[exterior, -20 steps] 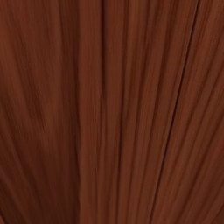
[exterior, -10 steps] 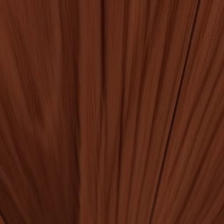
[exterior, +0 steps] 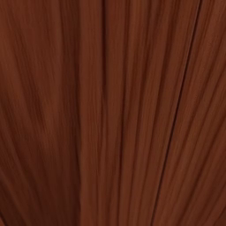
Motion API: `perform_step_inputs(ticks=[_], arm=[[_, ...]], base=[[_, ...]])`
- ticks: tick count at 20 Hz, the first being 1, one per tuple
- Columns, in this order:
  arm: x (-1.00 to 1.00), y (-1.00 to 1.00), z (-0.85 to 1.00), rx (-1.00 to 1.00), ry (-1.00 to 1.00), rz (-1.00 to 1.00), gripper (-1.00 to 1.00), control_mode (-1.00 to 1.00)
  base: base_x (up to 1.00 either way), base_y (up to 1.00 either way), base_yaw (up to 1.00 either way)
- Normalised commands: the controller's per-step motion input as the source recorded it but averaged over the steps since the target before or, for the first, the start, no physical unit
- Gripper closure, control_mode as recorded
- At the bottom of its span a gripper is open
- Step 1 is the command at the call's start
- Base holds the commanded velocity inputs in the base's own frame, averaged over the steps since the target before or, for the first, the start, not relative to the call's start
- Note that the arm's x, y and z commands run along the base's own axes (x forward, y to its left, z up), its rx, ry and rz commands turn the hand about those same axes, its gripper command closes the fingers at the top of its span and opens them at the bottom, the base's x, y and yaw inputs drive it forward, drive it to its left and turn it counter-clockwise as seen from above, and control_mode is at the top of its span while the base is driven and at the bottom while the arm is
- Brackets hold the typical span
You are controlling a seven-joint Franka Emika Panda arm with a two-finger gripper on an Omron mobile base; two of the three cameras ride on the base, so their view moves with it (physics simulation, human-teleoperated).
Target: Sort all alcoholic drinks to one cabinet, and non-alcoholic drinks to the other.
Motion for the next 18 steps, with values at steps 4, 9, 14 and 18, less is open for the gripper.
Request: perform_step_inputs(ticks=[4, 9, 14, 18], arm=[[0.45, 0.02, -0.25, 0.0, 0.02, 0.03, -1.0, -1.0], [0.49, 0.02, -0.14, 0.0, 0.05, 0.0, -1.0, -1.0], [0.46, 0.11, -0.19, 0.0, 0.03, 0.0, -1.0, -1.0], [0.49, 0.13, -0.15, 0.0, 0.01, 0.0, -1.0, -1.0]], base=[[0.0, 0.0, 0.0], [0.0, 0.0, 0.0], [0.0, 0.0, 0.0], [0.0, 0.0, 0.0]])
